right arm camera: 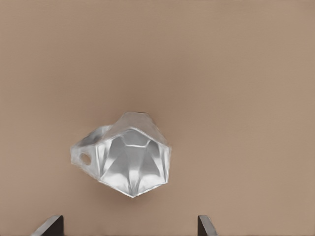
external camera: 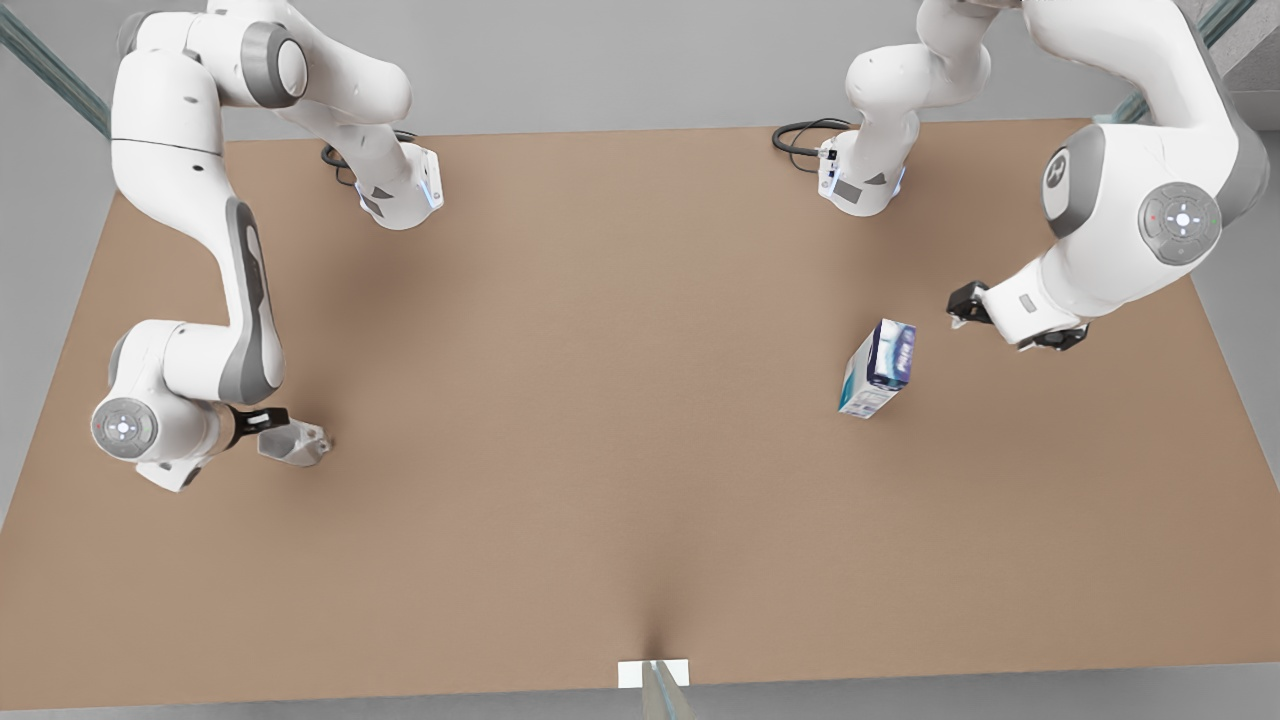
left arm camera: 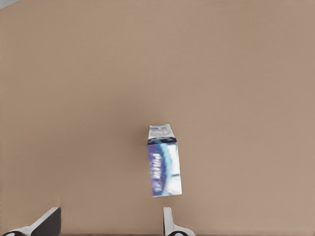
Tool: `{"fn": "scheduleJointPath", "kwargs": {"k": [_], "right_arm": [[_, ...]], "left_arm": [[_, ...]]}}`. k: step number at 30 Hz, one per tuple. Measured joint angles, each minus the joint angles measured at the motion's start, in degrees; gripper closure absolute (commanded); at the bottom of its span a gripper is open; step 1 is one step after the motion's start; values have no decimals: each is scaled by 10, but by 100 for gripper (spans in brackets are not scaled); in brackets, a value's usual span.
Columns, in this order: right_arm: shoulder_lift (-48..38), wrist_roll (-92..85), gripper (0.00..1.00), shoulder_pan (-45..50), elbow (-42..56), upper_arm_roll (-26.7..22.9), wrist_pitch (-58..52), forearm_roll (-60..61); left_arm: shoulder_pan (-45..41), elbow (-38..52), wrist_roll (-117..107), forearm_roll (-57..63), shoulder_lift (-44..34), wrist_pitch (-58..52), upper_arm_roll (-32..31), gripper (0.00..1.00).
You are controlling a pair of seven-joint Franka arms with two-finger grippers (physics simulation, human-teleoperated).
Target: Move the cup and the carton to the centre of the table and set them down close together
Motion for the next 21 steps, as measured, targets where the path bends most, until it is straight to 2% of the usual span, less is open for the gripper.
{"fn": "scheduleJointPath", "kwargs": {"k": [3,5,14,15,16,18,21], "right_arm": [[13,0,0,-9,-2,5,10,0],[21,1,0,-42,-2,28,17,0],[57,9,0,-65,-14,29,47,7],[61,9,0,-66,-13,29,48,7],[64,9,0,-66,-13,29,52,7],[71,9,0,-67,-12,29,53,8],[79,9,0,-68,-10,29,56,9]], "left_arm": [[3,-83,0,6,-10,69,1,0],[20,-131,1,8,-22,124,1,0],[-1,-182,-30,13,-22,164,-20,0],[4,-189,-50,14,-24,190,-20,0],[11,-219,-53,14,-39,265,-20,0],[26,-220,-60,16,-48,274,-22,0],[72,-216,-47,17,-64,232,-57,0]]}}
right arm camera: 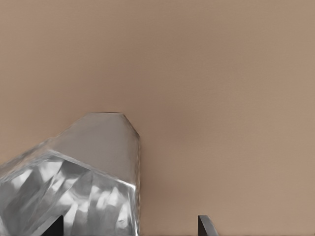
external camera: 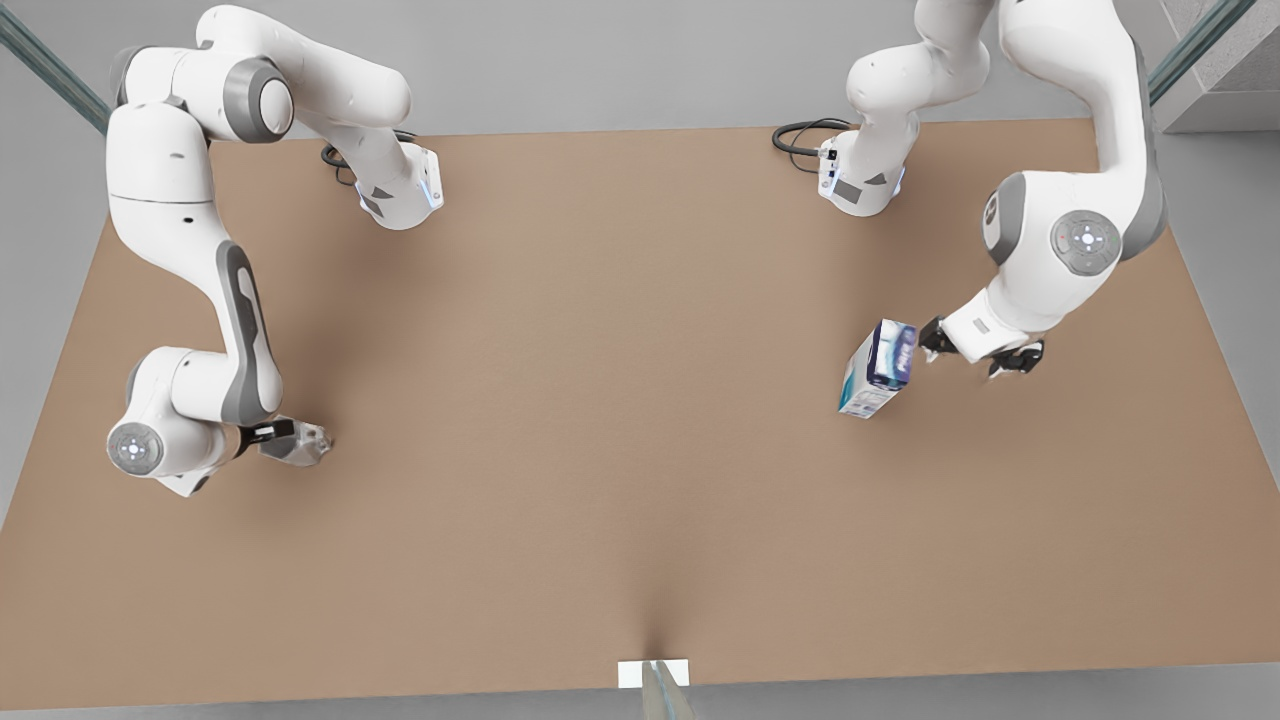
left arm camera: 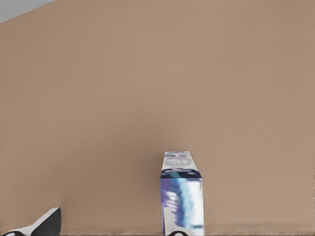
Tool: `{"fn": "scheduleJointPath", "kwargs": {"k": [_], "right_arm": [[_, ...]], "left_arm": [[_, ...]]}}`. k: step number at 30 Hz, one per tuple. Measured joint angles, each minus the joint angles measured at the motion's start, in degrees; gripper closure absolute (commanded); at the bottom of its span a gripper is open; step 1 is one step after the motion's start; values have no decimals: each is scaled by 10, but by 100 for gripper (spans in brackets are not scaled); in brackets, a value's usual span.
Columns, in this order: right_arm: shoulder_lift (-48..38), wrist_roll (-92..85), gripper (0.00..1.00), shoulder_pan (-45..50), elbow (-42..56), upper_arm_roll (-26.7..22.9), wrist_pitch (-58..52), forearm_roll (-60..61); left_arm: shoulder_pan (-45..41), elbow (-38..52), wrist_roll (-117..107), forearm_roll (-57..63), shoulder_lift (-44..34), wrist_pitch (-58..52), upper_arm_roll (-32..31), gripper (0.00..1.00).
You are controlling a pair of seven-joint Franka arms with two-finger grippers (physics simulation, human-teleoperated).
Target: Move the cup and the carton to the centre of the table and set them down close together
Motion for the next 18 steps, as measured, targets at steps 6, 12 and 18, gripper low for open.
{"fn": "scheduleJointPath", "kwargs": {"k": [6,12,18], "right_arm": [[24,-3,0,-4,2,0,13,12],[25,-9,70,-11,2,0,13,20],[32,-14,79,-5,2,0,13,21]], "left_arm": [[51,7,0,-4,18,1,-48,0],[-208,11,-2,-5,27,-3,-63,0],[-342,13,-35,2,34,-21,-59,0]]}}
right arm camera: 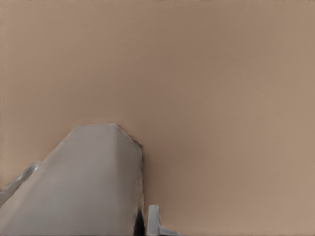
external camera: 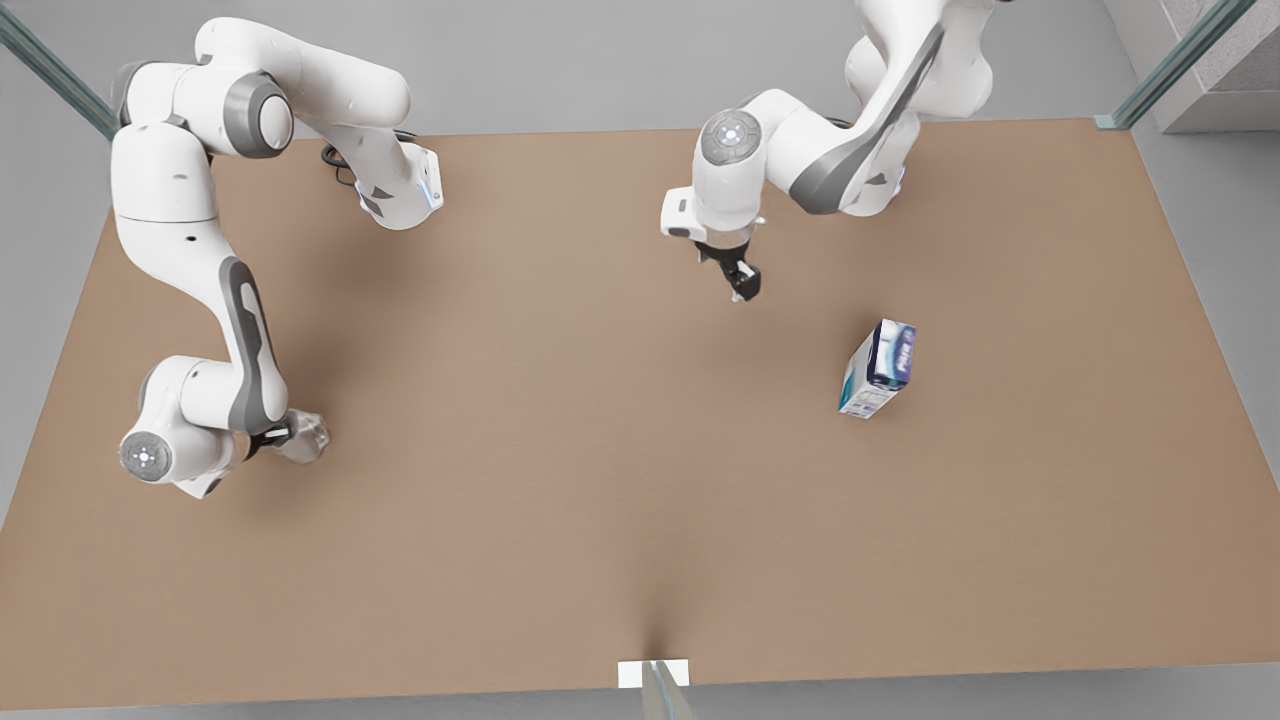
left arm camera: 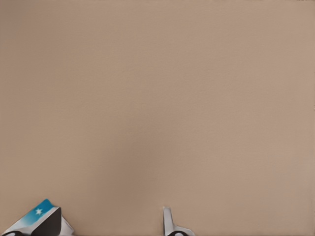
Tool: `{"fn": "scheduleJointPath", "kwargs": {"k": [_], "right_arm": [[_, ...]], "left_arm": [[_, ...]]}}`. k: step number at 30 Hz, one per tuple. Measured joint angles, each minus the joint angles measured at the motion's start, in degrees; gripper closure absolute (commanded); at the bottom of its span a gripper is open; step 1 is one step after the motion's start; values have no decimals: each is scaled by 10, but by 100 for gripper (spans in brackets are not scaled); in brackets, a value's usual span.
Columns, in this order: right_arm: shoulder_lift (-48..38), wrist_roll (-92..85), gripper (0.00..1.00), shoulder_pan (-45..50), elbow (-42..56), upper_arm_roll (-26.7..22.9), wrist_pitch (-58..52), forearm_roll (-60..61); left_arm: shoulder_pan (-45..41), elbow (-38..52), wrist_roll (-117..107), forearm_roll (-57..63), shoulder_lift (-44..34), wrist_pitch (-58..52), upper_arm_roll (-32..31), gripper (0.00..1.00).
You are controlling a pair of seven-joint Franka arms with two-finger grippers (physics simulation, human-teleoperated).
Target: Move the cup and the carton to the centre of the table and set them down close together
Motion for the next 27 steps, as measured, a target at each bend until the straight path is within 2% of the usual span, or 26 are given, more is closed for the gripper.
{"fn": "scheduleJointPath", "kwargs": {"k": [1,2,3,4,5,6,9,12,15,18,20,21,23,27], "right_arm": [[1,-1,79,-1,0,0,1,1],[0,-2,79,-1,0,0,0,4],[-1,-3,79,-2,1,4,-1,8],[-1,-1,79,-6,1,14,-1,9],[-4,1,79,-7,3,20,0,6],[-6,1,79,-8,4,25,1,4],[-9,0,79,-10,17,39,-7,5],[-16,2,79,-6,76,106,-43,5],[24,7,79,102,151,115,-43,23],[122,93,79,250,305,108,-34,50],[157,172,79,308,363,106,-33,59],[174,196,79,346,389,80,-20,82],[213,226,79,431,427,-4,20,172],[259,270,79,453,478,-14,108,192]], "left_arm": [[23,22,-19,1,15,-11,0,0],[76,115,-38,8,62,-83,-1,0],[200,162,-61,21,89,-128,0,0],[350,158,-68,31,84,-136,2,0],[348,151,-71,39,68,-144,2,0],[308,150,-76,44,52,-160,0,0],[324,150,-96,54,59,-165,-4,0],[314,143,-95,59,77,-149,-5,0],[307,125,-94,61,91,-148,-5,0],[302,113,-89,71,88,-155,-6,0],[304,98,-86,81,85,-144,-6,0],[309,91,-68,87,84,-133,-6,0],[312,71,-63,99,85,-108,-6,0],[330,37,-73,96,84,-68,-6,0]]}}
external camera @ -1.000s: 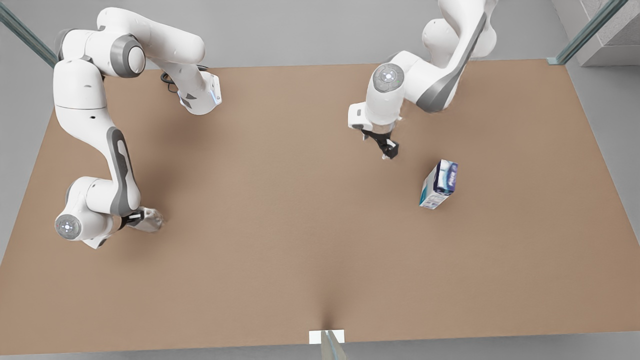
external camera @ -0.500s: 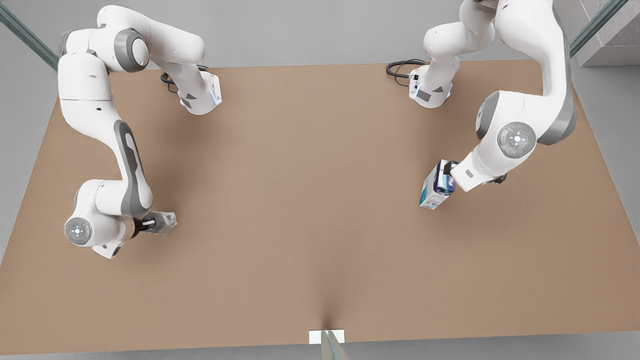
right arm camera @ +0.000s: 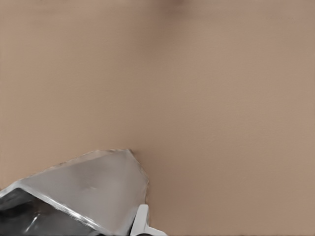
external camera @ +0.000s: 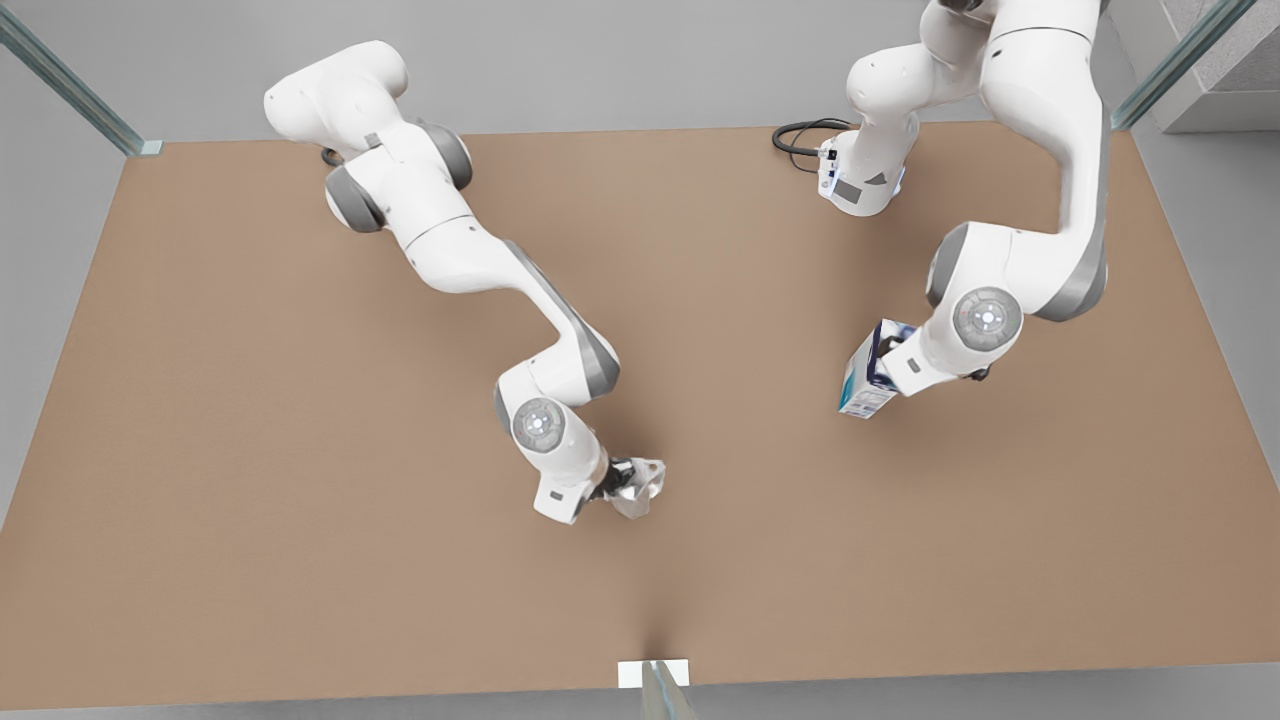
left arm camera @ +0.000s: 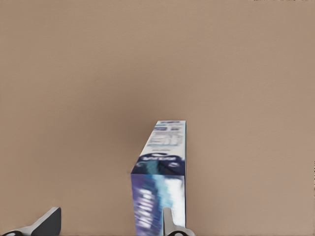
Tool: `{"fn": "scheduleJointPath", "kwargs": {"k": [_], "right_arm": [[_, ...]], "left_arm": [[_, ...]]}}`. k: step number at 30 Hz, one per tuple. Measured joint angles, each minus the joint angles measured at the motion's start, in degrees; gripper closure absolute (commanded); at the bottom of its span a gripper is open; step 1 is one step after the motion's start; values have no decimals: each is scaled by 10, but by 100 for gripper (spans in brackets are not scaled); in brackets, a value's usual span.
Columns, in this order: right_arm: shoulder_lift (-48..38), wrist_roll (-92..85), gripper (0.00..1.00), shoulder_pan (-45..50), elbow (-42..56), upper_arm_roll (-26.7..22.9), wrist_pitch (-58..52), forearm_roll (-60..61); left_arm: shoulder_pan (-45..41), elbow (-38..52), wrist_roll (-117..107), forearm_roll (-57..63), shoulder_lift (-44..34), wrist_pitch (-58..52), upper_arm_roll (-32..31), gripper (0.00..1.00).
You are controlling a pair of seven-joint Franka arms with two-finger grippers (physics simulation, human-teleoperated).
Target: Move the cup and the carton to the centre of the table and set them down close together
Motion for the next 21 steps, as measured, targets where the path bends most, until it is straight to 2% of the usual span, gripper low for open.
{"fn": "scheduleJointPath", "kwargs": {"k": [1,2,4,5,6,7,8,11,15,17,19,21], "right_arm": [[11,9,79,8,10,-4,8,0],[15,19,71,8,12,-4,12,1],[22,20,65,16,12,-19,15,0],[24,21,49,16,18,-20,15,0],[27,23,27,18,19,-19,22,-3],[28,23,10,21,19,-20,23,-5],[28,24,1,21,20,-20,24,-5],[32,24,0,21,27,-20,24,-5],[33,24,0,20,27,-21,24,-1],[32,23,0,19,27,-21,24,3],[32,24,0,19,27,-21,23,4],[31,24,0,19,27,-21,23,4]], "left_arm": [[0,-4,-1,-6,0,2,0,0],[5,-8,-2,-15,0,1,0,0],[3,-15,-14,-36,0,3,0,0],[3,-20,-17,-44,1,8,0,0],[2,-31,-19,-50,3,21,0,1],[0,-41,-19,-55,5,34,0,1],[-1,-49,-18,-59,6,41,0,1],[3,-89,-17,-63,5,80,0,1],[2,-124,-7,-61,-8,76,0,1],[2,-136,-7,-61,-8,81,0,10],[2,-154,-7,-60,-6,109,0,10],[3,-164,-7,-61,-4,129,0,28]]}}
